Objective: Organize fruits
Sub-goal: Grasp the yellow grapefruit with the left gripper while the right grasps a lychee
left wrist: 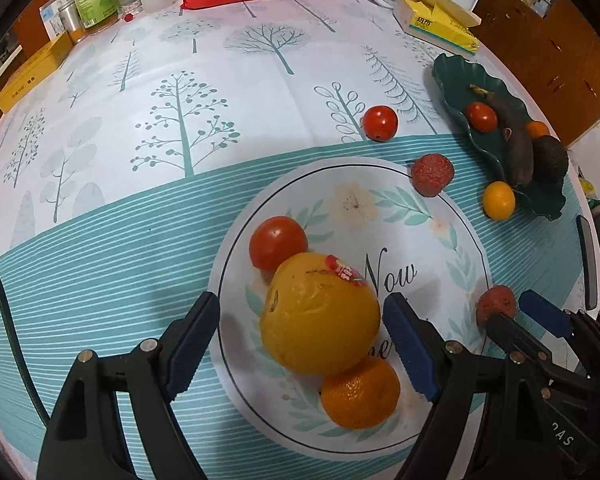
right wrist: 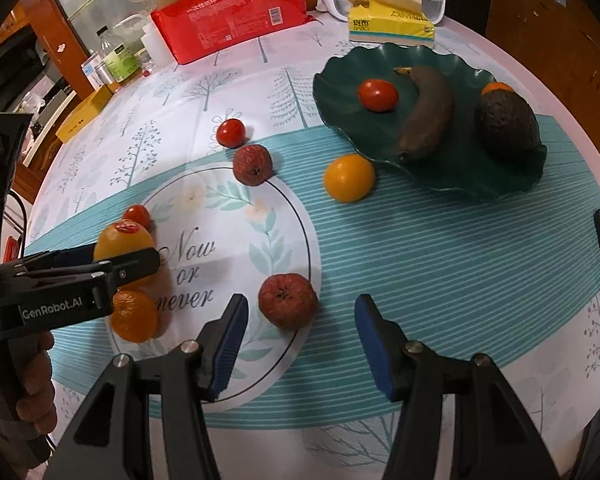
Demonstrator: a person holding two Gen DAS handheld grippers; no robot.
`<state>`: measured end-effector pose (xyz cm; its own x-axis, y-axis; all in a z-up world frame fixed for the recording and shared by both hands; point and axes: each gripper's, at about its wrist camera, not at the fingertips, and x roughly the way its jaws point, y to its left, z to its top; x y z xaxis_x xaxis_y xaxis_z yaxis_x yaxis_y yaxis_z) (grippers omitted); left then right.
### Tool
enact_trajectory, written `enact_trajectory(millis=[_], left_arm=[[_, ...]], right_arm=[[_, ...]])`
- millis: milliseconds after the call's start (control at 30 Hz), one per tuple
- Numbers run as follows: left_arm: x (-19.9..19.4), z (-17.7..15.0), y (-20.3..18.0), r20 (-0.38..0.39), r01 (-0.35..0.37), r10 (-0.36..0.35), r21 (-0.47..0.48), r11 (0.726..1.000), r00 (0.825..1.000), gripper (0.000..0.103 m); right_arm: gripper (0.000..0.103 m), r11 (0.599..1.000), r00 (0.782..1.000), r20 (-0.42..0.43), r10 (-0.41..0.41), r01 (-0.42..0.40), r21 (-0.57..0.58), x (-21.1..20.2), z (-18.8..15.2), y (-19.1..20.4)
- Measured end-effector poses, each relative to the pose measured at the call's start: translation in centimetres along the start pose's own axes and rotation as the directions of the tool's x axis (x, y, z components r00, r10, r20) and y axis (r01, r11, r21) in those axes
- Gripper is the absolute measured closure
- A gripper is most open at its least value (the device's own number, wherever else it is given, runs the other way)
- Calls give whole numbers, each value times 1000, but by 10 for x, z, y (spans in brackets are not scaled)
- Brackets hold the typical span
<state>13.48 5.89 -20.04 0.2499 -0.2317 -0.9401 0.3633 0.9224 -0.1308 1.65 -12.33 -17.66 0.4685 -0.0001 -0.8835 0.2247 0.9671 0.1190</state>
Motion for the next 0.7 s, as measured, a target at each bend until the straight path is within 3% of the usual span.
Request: enact_trajectory(millis=[167, 300, 433, 700], left_arm=[[2, -2, 3, 1, -3, 3, -29, 1000, 1000, 28], [1, -3, 3, 14, 2, -1, -42, 999, 1000, 35], [-2, -6, 2, 31, 36, -34, -57, 998, 999, 52], [-10, -8, -4, 38, -26, 30, -92, 995, 999, 55]], right_arm=[[48, 1000, 1000, 4, -4, 4, -7, 4, -2, -1], [58, 1000, 1000, -2, 23, -23, -9, 7, -2, -1], [70, 999, 999, -2, 35, -36, -24, 9, -3, 2], [71, 997, 997, 5, 71, -70, -37, 7, -6, -2]])
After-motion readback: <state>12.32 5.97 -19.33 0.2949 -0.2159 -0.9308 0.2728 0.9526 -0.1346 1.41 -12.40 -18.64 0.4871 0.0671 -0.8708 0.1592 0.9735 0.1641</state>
